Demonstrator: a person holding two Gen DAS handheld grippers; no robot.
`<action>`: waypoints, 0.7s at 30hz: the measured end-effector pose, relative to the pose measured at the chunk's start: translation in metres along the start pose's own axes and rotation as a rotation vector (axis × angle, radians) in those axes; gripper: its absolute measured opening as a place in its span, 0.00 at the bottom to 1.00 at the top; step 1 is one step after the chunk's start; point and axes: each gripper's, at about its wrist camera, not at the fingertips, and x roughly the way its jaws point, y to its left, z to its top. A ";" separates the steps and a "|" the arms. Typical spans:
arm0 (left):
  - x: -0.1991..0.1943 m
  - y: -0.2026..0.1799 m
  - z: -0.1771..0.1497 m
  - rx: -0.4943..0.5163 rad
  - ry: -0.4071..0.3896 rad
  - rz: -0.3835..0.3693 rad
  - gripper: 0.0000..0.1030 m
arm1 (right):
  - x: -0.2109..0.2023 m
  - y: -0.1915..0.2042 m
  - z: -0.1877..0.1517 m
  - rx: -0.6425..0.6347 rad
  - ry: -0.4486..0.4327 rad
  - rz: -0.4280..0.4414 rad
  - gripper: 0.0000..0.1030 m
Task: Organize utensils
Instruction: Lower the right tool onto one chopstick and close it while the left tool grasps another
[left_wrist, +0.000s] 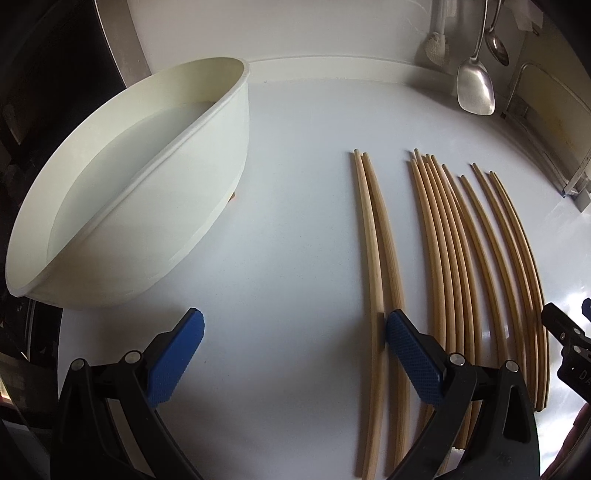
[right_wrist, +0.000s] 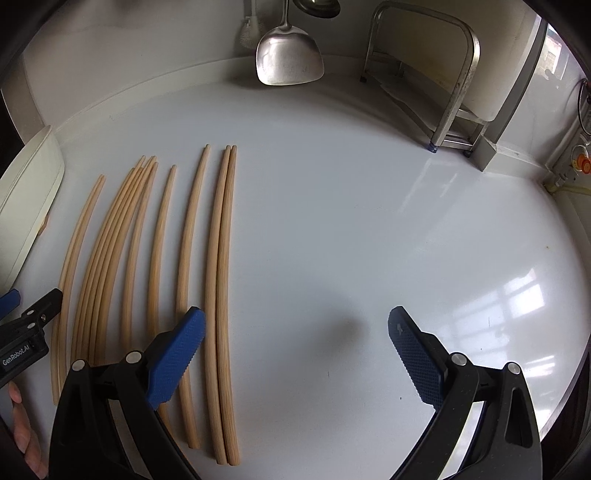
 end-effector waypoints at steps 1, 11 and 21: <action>0.000 -0.001 0.000 0.005 -0.004 0.006 0.94 | 0.000 -0.001 0.000 0.000 -0.001 -0.001 0.92; 0.005 0.008 0.005 -0.043 0.013 -0.021 0.94 | -0.001 -0.001 0.006 -0.031 -0.038 -0.057 0.92; 0.006 0.007 0.008 -0.043 0.017 -0.016 0.95 | 0.005 0.008 0.006 -0.084 -0.036 -0.089 0.92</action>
